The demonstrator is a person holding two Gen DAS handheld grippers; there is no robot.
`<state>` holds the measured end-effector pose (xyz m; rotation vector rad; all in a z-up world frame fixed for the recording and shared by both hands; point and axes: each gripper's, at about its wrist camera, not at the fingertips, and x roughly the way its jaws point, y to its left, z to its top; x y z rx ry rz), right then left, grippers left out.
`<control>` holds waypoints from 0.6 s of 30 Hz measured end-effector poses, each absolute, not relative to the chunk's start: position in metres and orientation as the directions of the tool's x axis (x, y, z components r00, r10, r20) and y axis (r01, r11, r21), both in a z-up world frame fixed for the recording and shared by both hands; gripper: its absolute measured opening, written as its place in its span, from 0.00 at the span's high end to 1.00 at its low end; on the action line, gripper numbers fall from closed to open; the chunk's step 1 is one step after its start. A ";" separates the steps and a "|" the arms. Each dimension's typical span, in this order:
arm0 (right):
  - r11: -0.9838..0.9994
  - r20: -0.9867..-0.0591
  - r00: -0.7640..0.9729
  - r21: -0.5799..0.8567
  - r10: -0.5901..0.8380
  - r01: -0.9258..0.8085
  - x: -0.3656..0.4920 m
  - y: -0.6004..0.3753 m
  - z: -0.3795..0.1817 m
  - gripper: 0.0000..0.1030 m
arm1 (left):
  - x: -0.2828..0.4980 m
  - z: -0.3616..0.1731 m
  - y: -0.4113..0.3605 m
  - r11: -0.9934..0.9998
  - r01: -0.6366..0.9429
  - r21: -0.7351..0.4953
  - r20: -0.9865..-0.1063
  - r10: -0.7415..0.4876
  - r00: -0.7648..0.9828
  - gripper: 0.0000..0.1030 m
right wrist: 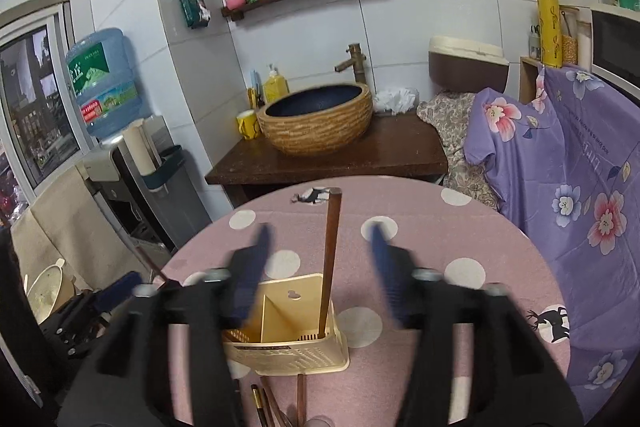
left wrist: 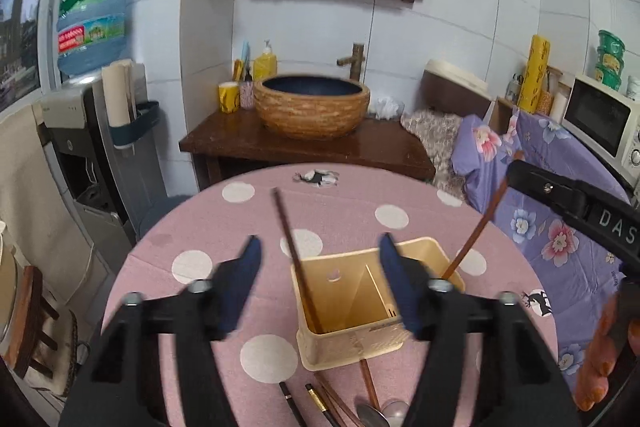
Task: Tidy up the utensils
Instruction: 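Move both open tools back to the remaining chopsticks and spoons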
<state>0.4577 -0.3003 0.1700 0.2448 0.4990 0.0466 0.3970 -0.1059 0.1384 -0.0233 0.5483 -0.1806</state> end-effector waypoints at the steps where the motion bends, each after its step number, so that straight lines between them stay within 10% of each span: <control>1: 0.971 -0.453 0.886 0.240 0.096 0.017 0.453 -0.300 0.170 0.38 | 0.391 0.139 -0.106 0.984 0.164 -0.063 -0.501 -0.174 0.848 0.35; 18: 0.987 -0.449 0.891 0.161 0.066 0.008 0.355 -0.312 0.099 0.28 | 0.304 0.080 -0.052 0.995 0.103 0.007 -0.506 -0.086 0.858 0.16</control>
